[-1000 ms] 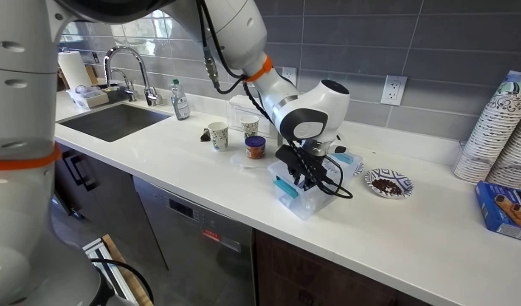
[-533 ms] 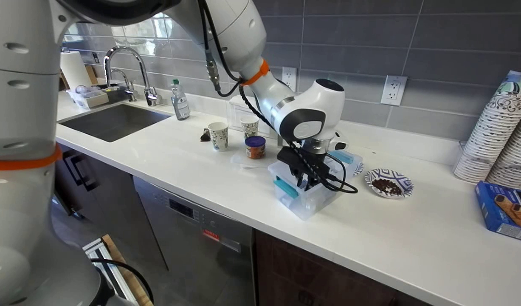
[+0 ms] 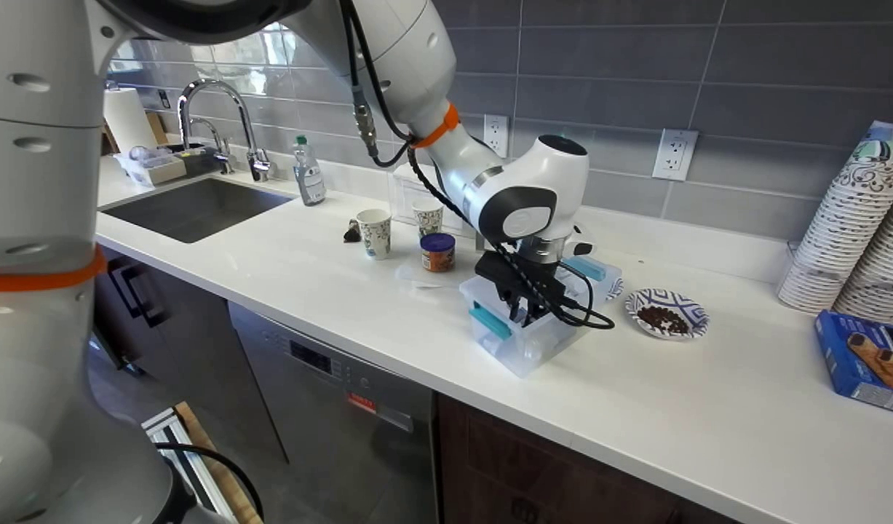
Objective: Remove the chocolate bar from the basket
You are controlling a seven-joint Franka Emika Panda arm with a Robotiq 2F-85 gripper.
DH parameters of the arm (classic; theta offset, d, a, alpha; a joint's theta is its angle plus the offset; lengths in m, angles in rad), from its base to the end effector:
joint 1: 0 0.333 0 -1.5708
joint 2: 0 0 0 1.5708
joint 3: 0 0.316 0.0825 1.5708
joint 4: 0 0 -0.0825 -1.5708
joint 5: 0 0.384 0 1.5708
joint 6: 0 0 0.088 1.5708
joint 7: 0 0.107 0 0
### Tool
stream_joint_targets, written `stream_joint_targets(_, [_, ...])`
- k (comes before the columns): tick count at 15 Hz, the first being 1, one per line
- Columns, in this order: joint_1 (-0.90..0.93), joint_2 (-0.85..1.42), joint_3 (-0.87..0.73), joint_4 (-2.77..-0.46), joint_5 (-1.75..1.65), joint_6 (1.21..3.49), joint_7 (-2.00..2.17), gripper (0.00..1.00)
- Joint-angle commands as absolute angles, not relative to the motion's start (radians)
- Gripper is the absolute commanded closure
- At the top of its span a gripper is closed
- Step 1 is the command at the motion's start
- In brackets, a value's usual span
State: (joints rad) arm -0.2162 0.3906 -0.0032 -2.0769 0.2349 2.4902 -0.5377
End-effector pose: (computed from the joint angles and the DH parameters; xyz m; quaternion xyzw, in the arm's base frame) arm 0.5766 -0.1298 0.2402 -0.9952 -0.0663 -0.0369 0.0623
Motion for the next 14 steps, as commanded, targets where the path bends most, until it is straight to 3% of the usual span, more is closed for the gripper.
stream_joint_targets(1, [-0.224, 0.42, -0.003, -2.091, 0.209, 2.537, -0.514, 0.67])
stream_joint_targets(14, [-0.222, 0.422, -0.002, -2.131, 0.205, 2.594, -0.499, 0.72])
